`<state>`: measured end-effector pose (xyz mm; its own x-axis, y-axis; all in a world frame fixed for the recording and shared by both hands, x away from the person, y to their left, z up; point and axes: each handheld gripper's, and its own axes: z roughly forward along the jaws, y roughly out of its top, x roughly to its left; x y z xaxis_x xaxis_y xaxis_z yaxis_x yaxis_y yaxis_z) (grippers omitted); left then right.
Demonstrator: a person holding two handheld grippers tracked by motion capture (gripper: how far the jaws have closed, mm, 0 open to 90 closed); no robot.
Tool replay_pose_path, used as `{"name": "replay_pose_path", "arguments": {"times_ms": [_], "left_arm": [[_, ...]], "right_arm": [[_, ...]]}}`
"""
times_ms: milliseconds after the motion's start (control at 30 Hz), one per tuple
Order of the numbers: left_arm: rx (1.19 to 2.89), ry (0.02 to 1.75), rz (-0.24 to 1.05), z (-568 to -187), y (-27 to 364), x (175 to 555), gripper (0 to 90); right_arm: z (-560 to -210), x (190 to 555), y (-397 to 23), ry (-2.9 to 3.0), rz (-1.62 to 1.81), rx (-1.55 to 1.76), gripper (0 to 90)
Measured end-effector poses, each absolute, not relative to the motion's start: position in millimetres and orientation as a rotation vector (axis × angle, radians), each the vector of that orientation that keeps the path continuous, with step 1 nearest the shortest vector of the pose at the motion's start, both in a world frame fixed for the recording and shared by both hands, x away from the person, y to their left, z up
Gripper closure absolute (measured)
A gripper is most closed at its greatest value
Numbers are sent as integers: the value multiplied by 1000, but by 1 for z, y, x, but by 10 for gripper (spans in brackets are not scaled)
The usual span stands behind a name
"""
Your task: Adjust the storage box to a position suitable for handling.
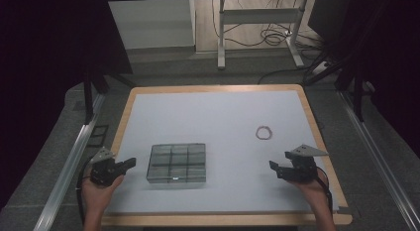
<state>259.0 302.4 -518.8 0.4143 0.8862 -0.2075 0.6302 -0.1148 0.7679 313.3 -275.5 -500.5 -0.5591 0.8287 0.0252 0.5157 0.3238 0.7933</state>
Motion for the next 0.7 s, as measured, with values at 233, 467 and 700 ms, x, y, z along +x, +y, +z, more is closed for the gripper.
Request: {"name": "replay_pose_path", "arguments": {"times_ms": [233, 467, 700], "left_arm": [[1869, 1313, 362, -527, 297, 265, 900], [1900, 1308, 338, -533, 290, 268, 900], [1920, 1287, 312, -535, 283, 270, 900]], "right_arm": [[-501, 314, -276, 2209, 1102, 1193, 255], [-502, 314, -275, 2211, 1095, 1196, 254], [-502, 314, -275, 2213, 1092, 1196, 252]]}}
